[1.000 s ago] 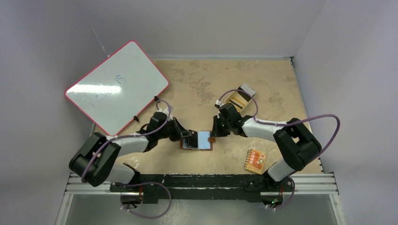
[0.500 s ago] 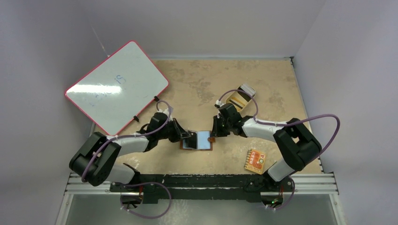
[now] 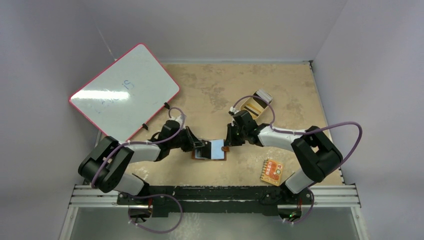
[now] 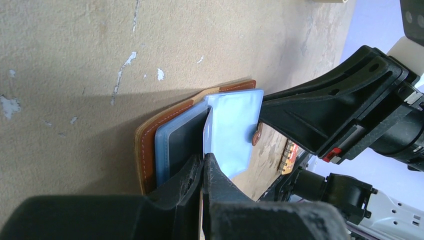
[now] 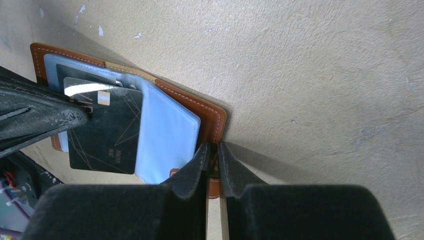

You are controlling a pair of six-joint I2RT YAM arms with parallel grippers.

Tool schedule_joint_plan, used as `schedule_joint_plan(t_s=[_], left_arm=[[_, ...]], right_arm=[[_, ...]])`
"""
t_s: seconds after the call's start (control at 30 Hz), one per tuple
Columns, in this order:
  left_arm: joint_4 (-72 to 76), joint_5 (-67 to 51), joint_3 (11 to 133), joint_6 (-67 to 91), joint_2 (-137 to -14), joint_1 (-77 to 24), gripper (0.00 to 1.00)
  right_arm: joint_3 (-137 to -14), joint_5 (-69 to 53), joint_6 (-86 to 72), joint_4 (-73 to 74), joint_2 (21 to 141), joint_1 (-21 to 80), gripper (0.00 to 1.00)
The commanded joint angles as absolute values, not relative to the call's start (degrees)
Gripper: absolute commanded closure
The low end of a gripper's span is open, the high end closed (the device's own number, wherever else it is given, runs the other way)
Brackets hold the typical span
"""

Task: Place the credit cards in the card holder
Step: Insert the credit card into the card holder.

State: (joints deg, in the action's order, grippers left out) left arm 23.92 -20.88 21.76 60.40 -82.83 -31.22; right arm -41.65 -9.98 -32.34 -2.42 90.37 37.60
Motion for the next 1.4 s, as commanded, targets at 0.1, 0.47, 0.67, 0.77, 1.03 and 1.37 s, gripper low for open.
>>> schedule_joint_plan(t_s=[0.1,0.47,0.67,0.77,1.03,1.37], left_arm=[[25.7,-21.2,23.1,59.0,-82.8,-32.1,1.00],[26.7,-19.3,23.5,57.3,-85.4,-32.8,1.00],[27.3,-16.9,23.6,55.3,-87.7,-33.3,1.00],[26.0,-14.3,23.7,53.6,-87.5,-34.1,1.00],[29.5,-11.1,22.8,56.2,-87.9,-37.1,1.00],[20.6,-5.3,25.6,56.6,-83.5,-38.4,0.79]], right_arm=[[-40.5,-8.6,-31.9,-1.3,90.3,38.2,0.89],[-40.1,-8.6,-32.0,-1.4,89.6,38.2,0.90],[-39.9,-8.5,-32.1,-1.2,89.2,38.2,0.89],[-39.8,-8.4,-32.1,-1.2,88.9,38.2,0.90],[-38.8,-8.6,-33.3,-2.3,88.4,38.2,0.90],[-38.4,-7.0,-35.7,-1.2,84.8,38.3,0.86]])
